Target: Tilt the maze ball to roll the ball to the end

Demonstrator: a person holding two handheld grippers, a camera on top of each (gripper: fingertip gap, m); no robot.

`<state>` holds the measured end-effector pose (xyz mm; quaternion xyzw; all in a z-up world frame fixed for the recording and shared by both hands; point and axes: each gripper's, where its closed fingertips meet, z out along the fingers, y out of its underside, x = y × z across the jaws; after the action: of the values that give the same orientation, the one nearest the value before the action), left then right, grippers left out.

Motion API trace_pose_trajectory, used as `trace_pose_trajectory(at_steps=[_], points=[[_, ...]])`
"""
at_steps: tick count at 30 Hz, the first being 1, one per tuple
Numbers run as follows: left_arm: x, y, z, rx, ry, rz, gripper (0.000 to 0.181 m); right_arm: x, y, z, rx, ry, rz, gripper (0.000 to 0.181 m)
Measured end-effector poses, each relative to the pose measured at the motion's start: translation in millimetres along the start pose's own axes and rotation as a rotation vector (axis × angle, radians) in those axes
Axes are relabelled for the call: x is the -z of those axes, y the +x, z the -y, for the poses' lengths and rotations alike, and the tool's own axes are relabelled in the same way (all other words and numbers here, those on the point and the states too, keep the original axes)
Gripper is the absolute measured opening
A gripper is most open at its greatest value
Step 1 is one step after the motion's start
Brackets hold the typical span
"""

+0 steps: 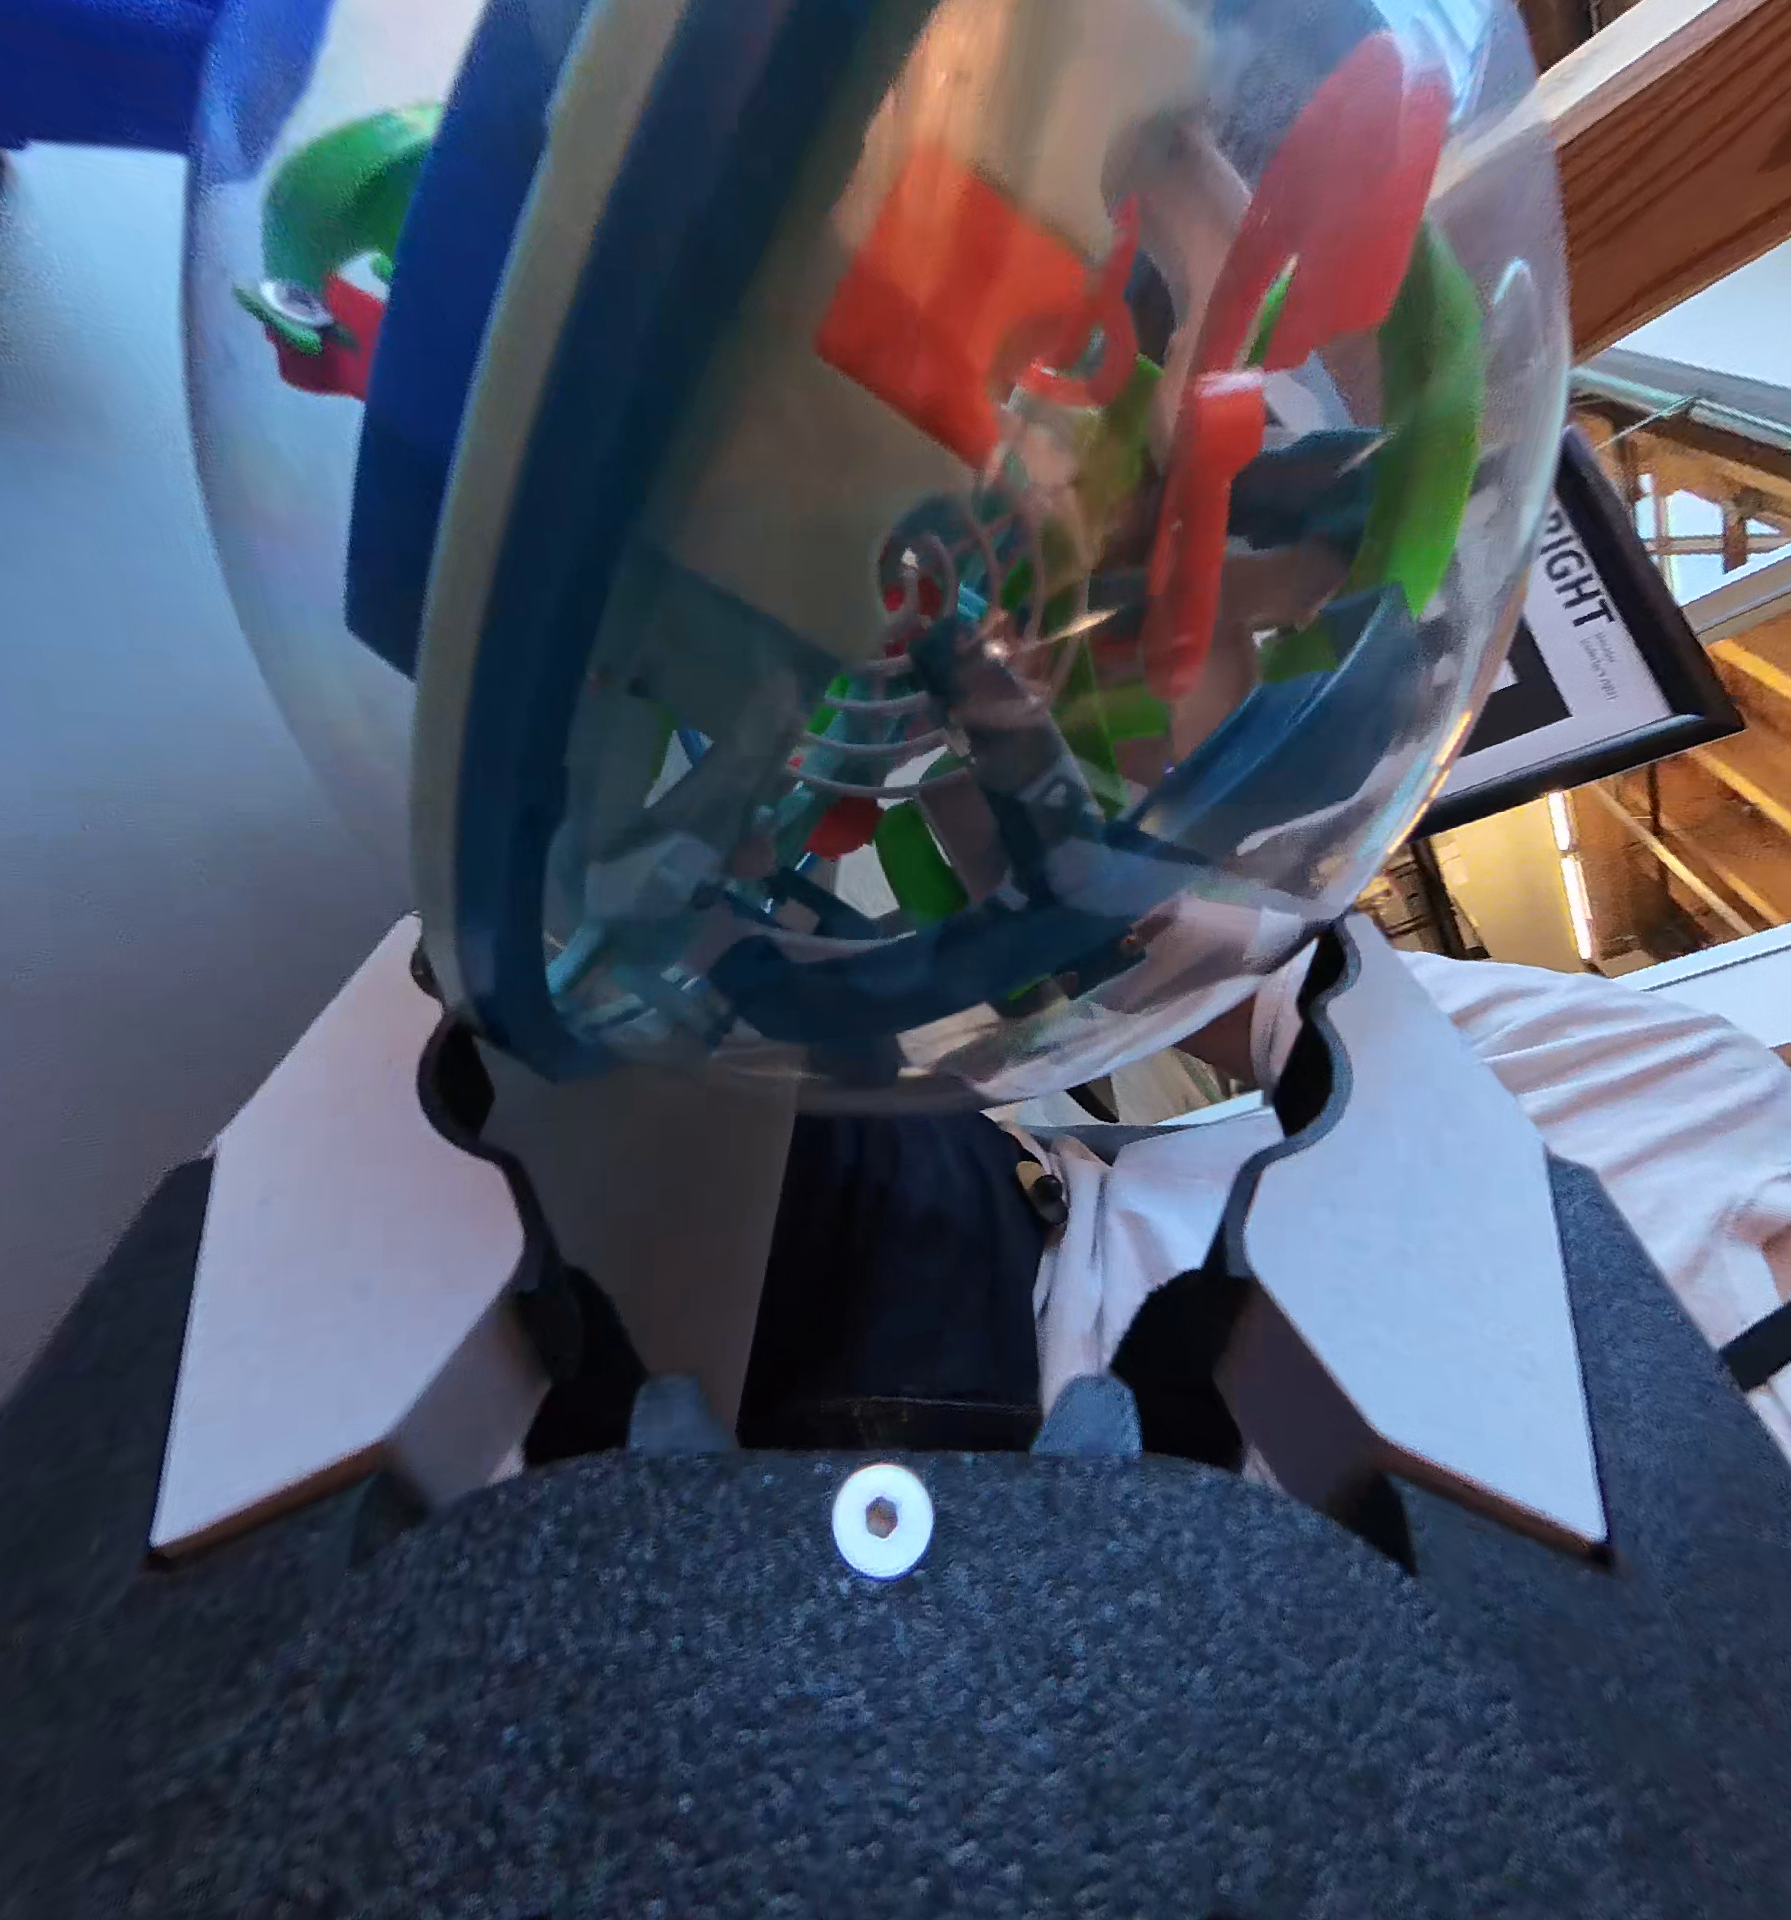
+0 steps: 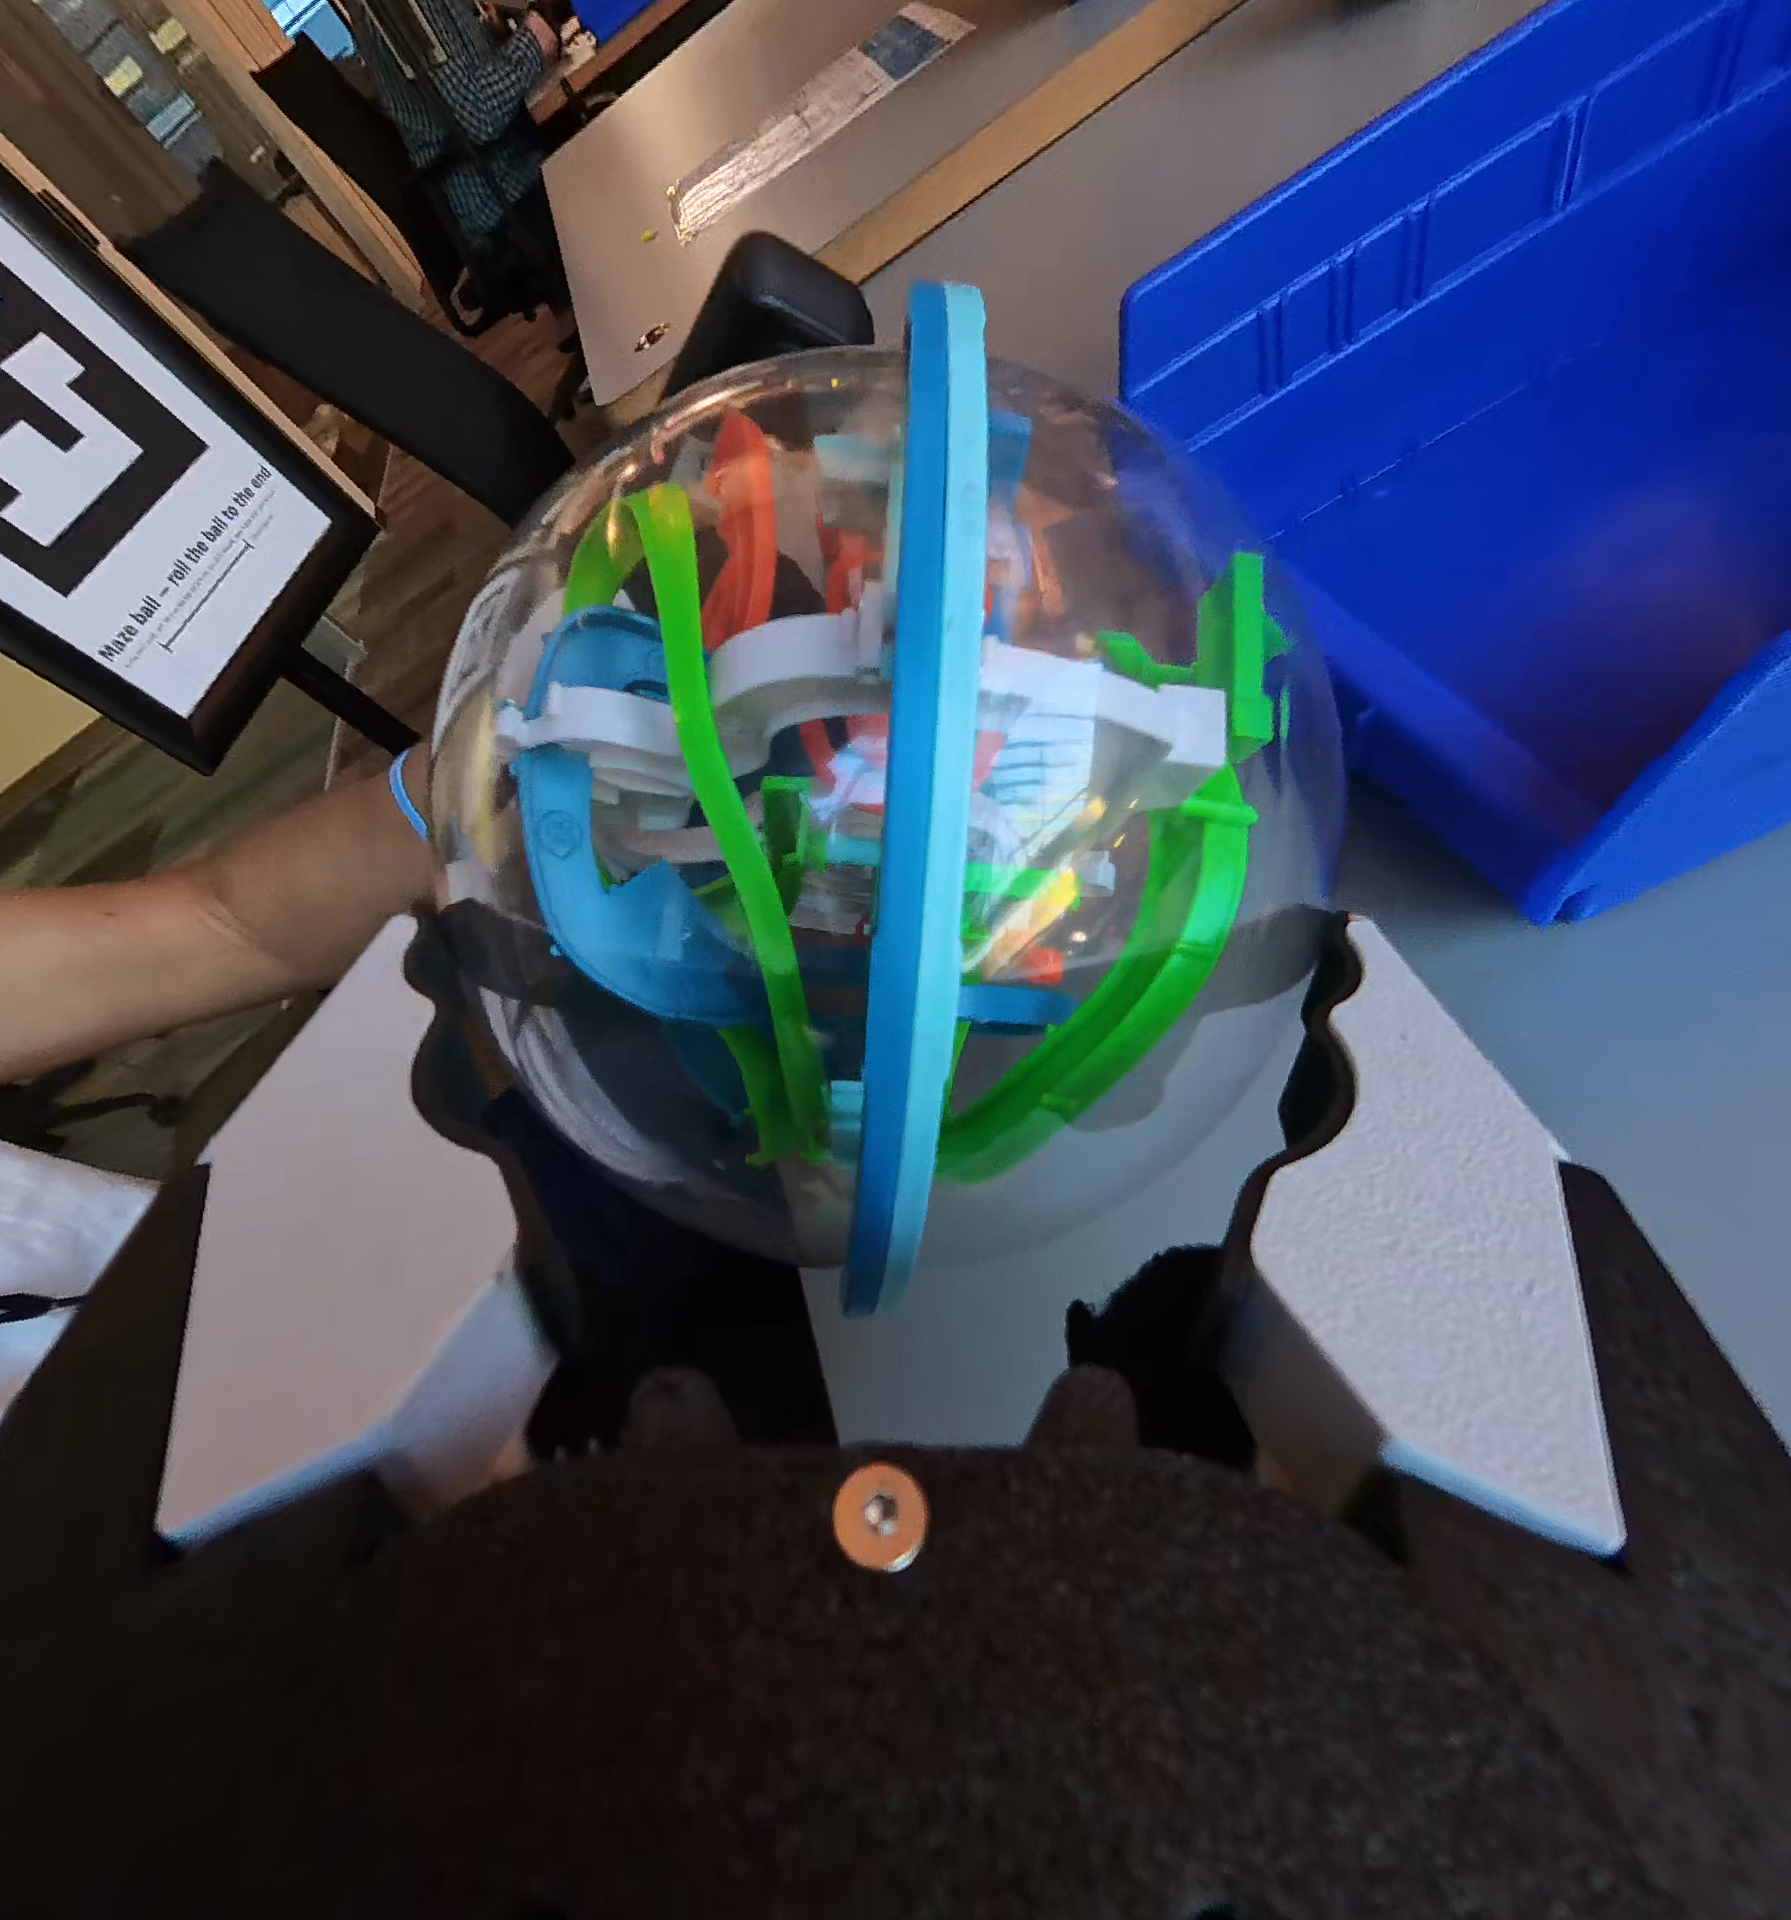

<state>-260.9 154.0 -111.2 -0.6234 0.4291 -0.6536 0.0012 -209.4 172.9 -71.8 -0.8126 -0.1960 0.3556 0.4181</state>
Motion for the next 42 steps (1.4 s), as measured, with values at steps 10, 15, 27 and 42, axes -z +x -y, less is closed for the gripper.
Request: trace_pose_trajectory(at_steps=[10, 15, 27, 42], points=[[-17.4, 15.8, -7.7, 0.020, -0.008, -0.087, 0.148, 15.6, -7.3, 13.3, -0.042, 0.037, -0.010, 0.154], [-23.3, 19.1, -11.9, 0.007, -0.023, -0.114, 0.147, 19.4, -10.5, 16.5, -0.014, 0.041, -0.019, 0.154], [-25.3, 4.8, -21.2, 0.114, -0.076, -0.063, 0.137, 9.2, 15.6, 8.6, -0.261, 0.038, 0.057, 0.154], [-27.9, 0.7, -30.8, 0.009, -0.139, 0.004, 0.126, 10.2, 10.6, 15.1, -0.174, 0.083, 0.076, 0.154]])
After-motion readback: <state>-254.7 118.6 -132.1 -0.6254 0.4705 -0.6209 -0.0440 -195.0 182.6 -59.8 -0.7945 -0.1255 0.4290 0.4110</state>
